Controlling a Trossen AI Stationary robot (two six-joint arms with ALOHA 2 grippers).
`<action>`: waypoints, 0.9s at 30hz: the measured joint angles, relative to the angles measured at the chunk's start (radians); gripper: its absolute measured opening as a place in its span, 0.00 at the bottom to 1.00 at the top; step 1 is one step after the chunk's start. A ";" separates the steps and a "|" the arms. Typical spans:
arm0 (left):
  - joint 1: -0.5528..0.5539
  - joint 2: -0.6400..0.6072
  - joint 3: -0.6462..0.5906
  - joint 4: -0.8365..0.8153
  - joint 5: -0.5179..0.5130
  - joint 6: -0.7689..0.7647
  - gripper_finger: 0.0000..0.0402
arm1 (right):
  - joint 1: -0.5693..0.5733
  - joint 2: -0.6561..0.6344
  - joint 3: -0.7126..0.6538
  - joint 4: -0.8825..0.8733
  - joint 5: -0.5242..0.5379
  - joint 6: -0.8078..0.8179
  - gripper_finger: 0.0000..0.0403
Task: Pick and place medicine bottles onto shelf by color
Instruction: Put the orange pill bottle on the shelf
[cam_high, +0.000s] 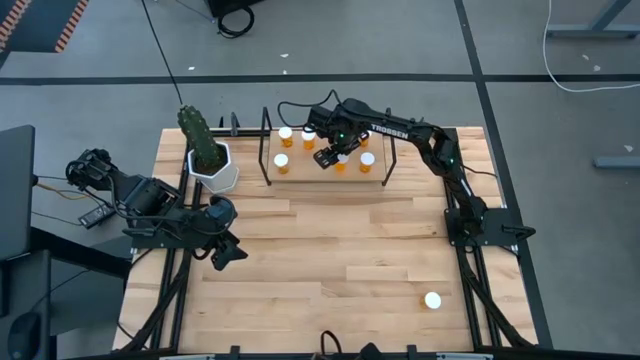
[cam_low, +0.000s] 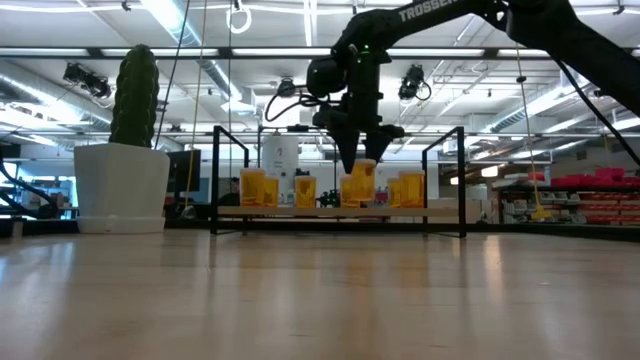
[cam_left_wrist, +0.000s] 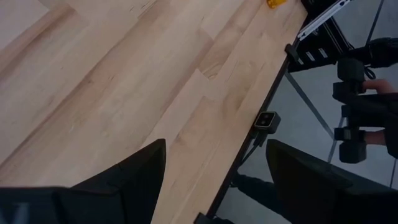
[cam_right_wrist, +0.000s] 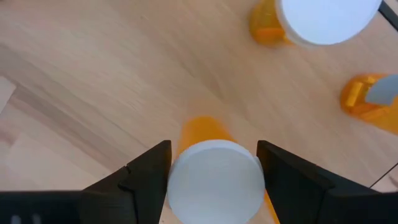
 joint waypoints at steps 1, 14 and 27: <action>0.000 0.000 0.000 0.000 0.000 -0.003 0.70 | 0.000 0.000 0.000 0.002 0.003 0.000 0.61; 0.000 0.000 0.000 0.003 0.000 -0.024 0.70 | 0.002 0.000 -0.020 0.053 0.036 0.029 0.61; 0.000 0.000 0.000 0.003 0.000 -0.025 0.70 | 0.019 0.000 -0.079 0.084 0.021 0.040 0.61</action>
